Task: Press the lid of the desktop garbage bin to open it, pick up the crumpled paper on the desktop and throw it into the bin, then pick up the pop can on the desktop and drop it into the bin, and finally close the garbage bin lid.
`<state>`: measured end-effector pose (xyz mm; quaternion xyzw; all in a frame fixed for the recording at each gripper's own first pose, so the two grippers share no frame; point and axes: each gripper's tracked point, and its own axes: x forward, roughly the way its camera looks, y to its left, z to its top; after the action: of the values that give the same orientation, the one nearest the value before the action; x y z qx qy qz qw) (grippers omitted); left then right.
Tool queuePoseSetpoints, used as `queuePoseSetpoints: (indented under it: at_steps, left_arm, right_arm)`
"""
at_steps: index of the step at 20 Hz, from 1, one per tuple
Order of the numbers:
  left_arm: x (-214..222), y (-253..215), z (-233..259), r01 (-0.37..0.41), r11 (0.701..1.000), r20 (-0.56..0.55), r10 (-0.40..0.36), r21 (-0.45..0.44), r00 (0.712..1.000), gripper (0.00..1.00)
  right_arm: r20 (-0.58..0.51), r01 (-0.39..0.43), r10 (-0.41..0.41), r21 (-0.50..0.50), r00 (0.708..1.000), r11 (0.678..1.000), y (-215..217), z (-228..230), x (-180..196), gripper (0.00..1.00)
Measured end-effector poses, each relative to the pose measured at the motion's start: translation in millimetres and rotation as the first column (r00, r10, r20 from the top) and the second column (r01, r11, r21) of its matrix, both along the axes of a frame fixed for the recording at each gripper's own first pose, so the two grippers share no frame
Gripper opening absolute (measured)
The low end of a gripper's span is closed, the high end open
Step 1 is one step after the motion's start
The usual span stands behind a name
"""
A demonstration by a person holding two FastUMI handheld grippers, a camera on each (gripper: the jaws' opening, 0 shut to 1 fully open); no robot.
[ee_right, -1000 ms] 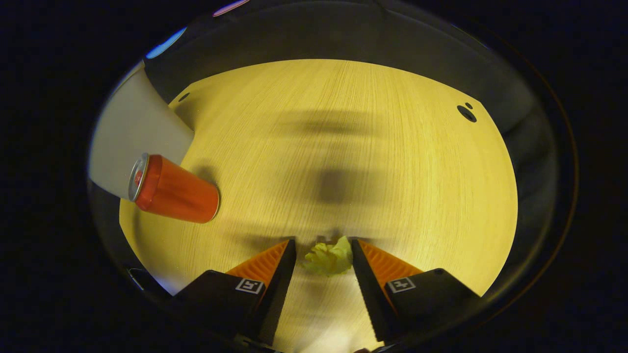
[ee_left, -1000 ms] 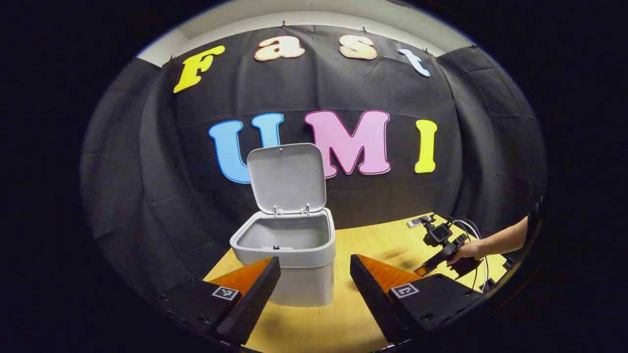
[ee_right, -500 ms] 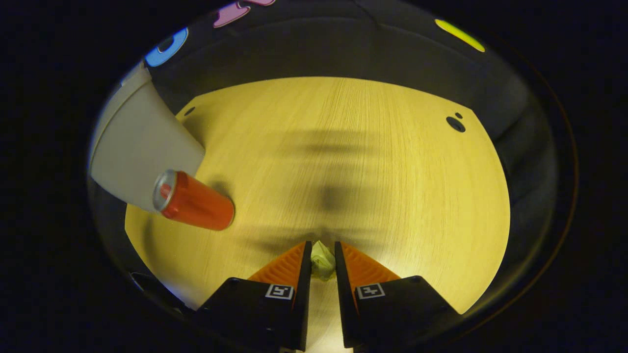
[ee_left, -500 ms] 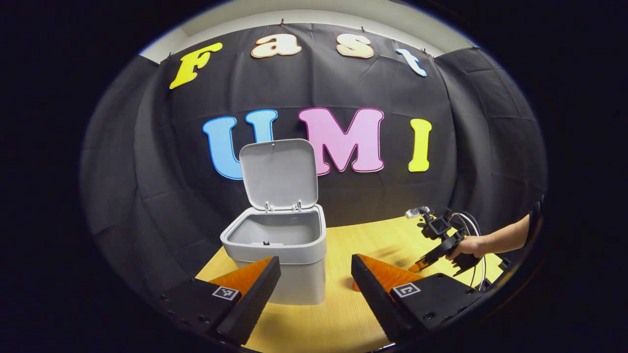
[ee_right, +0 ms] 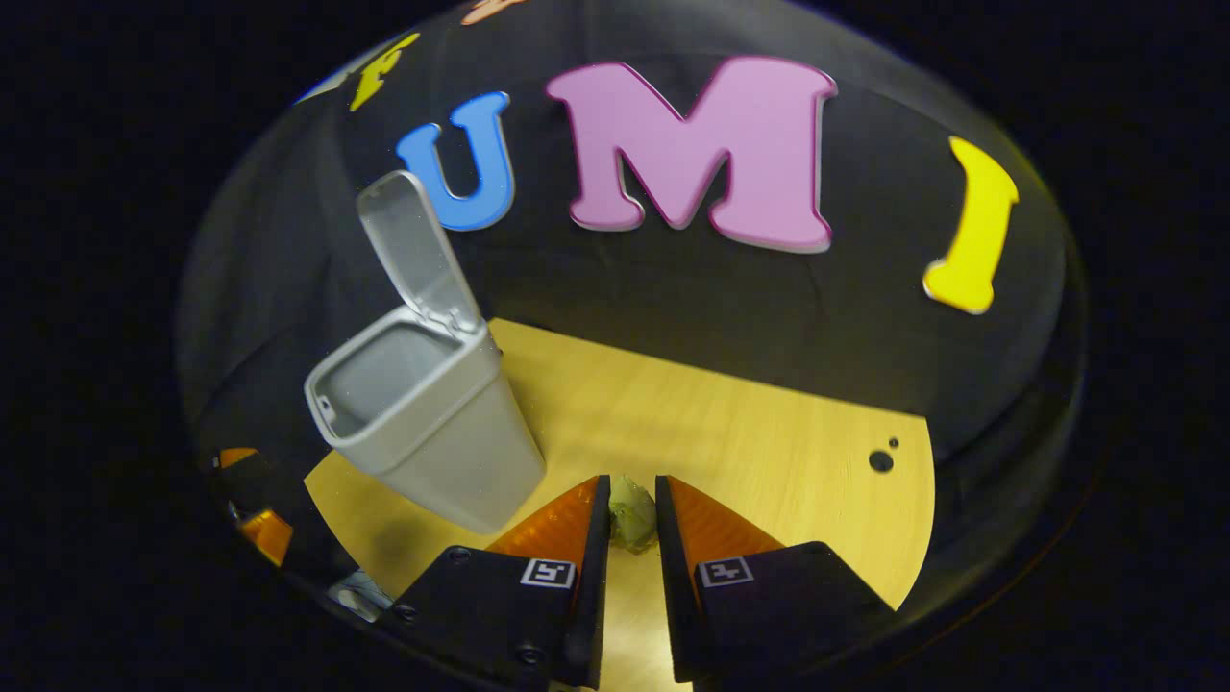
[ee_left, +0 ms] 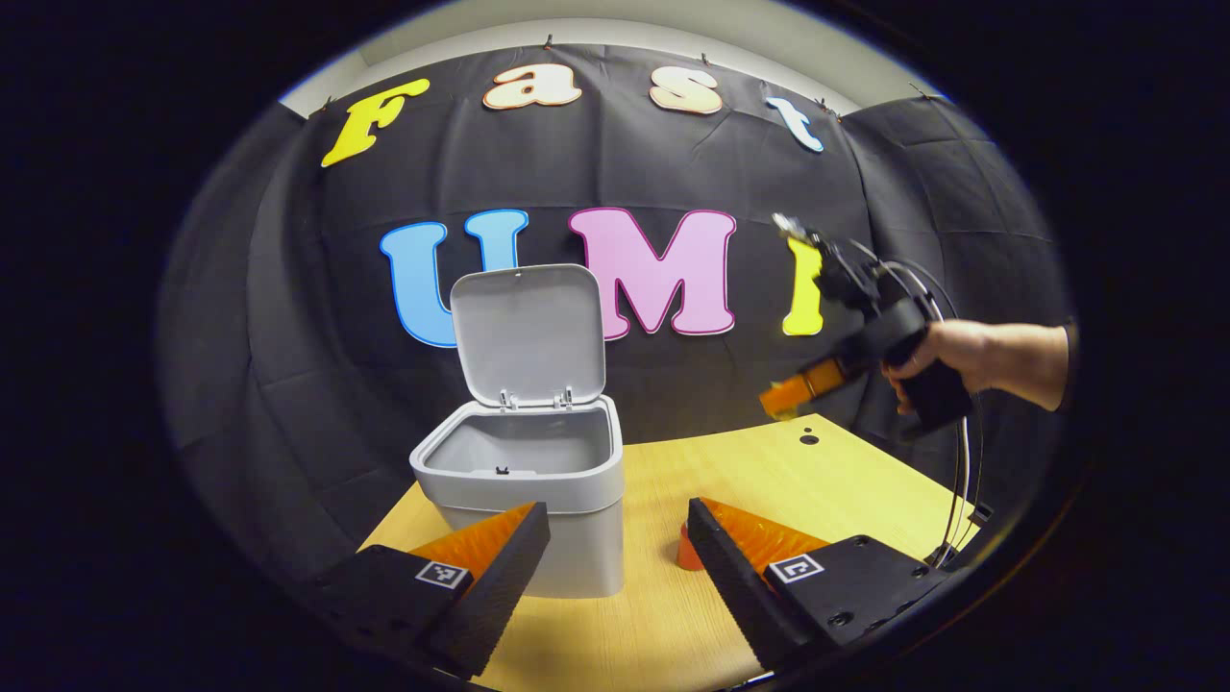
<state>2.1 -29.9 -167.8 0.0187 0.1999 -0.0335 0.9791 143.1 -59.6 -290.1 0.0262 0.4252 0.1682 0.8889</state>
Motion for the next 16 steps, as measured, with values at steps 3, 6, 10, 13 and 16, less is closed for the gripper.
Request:
queuePoseSetpoints:
  at_steps: [3, 6, 10, 13, 16]
  left_arm:
    - [-3, 10, 5, -0.029, 0.999, 0.016, 0.03, -0.03, 0.999, 0.98]
    - [-7, 27, 8, -0.069, 0.997, 0.025, 0.07, -0.018, 0.997, 0.97]
    - [-19, 50, 17, -0.141, 0.989, 0.038, 0.142, -0.037, 0.989, 0.97]
    - [-30, 65, 15, -0.19, 0.981, 0.028, 0.191, -0.037, 0.981, 0.98]
    - [-39, 77, 12, -0.219, 0.975, 0.015, 0.219, -0.03, 0.976, 0.98]
  right_arm:
    - [0.085, -0.097, 0.088, 0.111, 0.993, 0.989, 63, 61, 25, 0.31]
    - [0.148, -0.204, 0.181, 0.152, 0.972, 0.967, 144, 81, 48, 0.31]
    - [0.128, -0.301, 0.281, 0.177, 0.951, 0.937, 215, 59, 48, 0.32]
    - [0.096, -0.324, 0.311, 0.198, 0.946, 0.925, 259, 32, 48, 0.32]
    - [0.104, -0.34, 0.327, 0.15, 0.939, 0.928, 266, 24, 48, 0.34]
